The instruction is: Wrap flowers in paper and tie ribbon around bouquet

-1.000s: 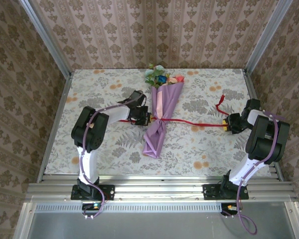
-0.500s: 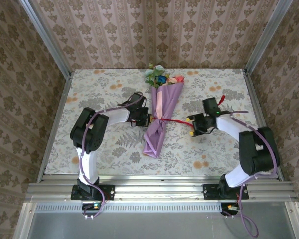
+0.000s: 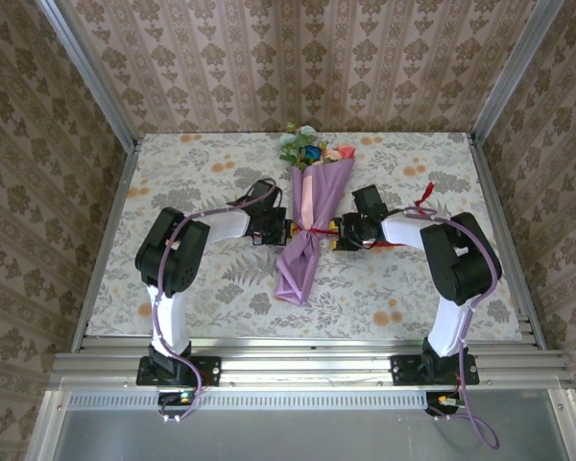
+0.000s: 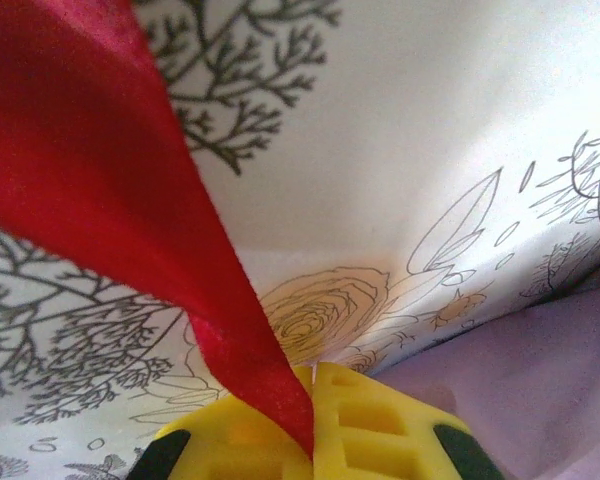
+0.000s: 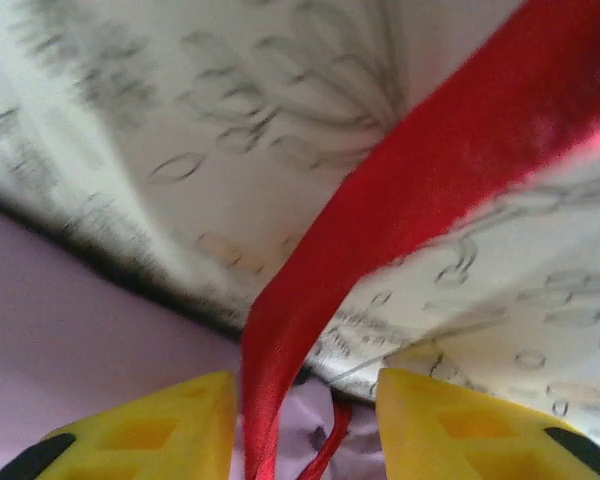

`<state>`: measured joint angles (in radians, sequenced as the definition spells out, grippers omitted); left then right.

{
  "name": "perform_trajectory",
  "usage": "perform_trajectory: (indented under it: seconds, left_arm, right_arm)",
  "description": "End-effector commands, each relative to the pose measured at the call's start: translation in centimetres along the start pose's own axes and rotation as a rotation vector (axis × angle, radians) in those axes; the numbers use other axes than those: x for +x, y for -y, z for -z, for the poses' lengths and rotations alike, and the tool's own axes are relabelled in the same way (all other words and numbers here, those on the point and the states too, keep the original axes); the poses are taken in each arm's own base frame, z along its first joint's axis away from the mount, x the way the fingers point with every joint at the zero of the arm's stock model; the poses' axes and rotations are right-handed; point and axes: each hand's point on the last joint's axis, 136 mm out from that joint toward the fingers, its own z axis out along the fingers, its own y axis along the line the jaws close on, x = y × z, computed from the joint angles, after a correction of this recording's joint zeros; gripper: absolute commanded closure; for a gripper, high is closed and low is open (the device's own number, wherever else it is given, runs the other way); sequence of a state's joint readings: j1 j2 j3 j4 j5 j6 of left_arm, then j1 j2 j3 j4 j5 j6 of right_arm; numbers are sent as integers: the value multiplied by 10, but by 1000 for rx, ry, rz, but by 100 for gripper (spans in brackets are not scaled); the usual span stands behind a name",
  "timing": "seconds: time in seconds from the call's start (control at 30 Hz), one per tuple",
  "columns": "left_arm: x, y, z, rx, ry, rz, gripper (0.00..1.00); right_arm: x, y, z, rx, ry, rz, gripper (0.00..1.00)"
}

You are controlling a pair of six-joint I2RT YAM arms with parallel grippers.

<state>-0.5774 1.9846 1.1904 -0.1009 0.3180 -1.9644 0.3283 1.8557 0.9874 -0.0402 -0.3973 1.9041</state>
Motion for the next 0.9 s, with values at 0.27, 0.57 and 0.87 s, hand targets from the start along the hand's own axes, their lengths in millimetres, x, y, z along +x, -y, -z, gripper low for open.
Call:
perform_trajectory:
  seconds: [0.27,0.57,0.87]
  left_arm:
    - [12,15,21,68,-15,-29,100]
    - [-21,34,43,106,6,-152,100]
    - [-34,52,48,133,-50,-223,100]
  right_arm:
    - [-21,-9,4,-4,78,28,100]
    - [1,-47,32,114,-81,821,100]
    - [-23,13,55,426,-93,1224,100]
